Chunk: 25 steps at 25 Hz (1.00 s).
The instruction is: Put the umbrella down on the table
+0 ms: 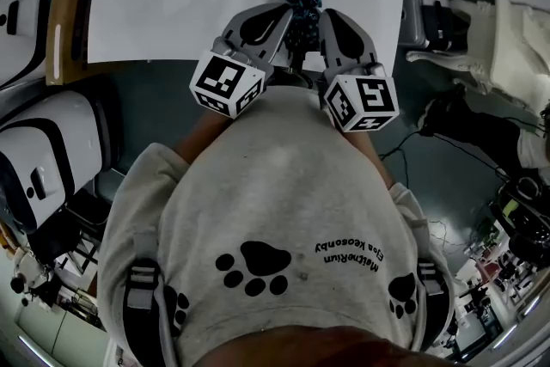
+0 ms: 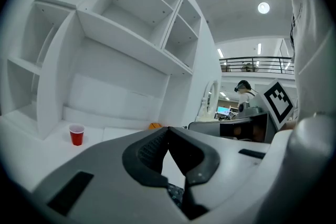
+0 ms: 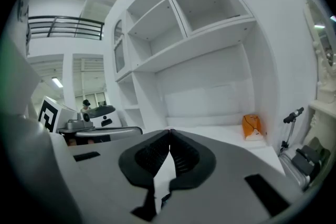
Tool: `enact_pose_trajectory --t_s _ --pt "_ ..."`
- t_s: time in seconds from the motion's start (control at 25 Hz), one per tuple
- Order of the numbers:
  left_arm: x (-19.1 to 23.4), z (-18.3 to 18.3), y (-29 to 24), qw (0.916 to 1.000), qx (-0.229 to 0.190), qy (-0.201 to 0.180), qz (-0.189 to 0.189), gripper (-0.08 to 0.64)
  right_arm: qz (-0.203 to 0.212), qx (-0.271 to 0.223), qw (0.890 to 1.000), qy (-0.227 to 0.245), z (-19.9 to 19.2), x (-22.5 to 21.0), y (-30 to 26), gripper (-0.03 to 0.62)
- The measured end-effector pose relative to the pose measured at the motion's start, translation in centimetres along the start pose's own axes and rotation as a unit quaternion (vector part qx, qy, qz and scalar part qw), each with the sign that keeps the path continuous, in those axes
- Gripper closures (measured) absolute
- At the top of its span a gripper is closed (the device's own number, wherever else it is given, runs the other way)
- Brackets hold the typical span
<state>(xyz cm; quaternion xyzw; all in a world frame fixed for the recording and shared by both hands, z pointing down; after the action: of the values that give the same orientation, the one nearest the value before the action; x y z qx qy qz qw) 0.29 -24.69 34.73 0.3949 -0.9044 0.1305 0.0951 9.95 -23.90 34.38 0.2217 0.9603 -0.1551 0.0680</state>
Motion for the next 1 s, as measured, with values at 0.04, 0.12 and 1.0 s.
enact_pose_trajectory --t_s 0.04,0.12,1.0 --pt "-0.4 0.4 0.3 1.0 -0.003 -0.002 -0.001 0.543 0.0 -0.008 1.0 0.005 0.4 0.3 0.5 0.56" --pt "-1.1 1.0 0.9 1.0 -0.008 -0.006 -0.002 0.543 0.002 -0.025 1.0 0.012 0.9 0.9 1.3 0.56" --pt "-3.2 4.4 3.8 0.994 -0.1 -0.041 0.015 0.543 0.023 -0.117 0.99 0.075 4.3 3.4 4.8 0.56"
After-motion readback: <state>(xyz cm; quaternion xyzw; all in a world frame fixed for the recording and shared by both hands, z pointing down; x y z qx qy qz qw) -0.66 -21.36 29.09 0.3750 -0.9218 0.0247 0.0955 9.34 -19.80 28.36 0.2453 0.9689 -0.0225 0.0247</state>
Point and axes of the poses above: the fingertips, and each gripper's own axes: y backward along the fingers, x to its left, z out of its top, the point moved 3 cm from there along y, backward along the fingers, and after that the axes turned 2 degrees about y, right-handed, at the moved point
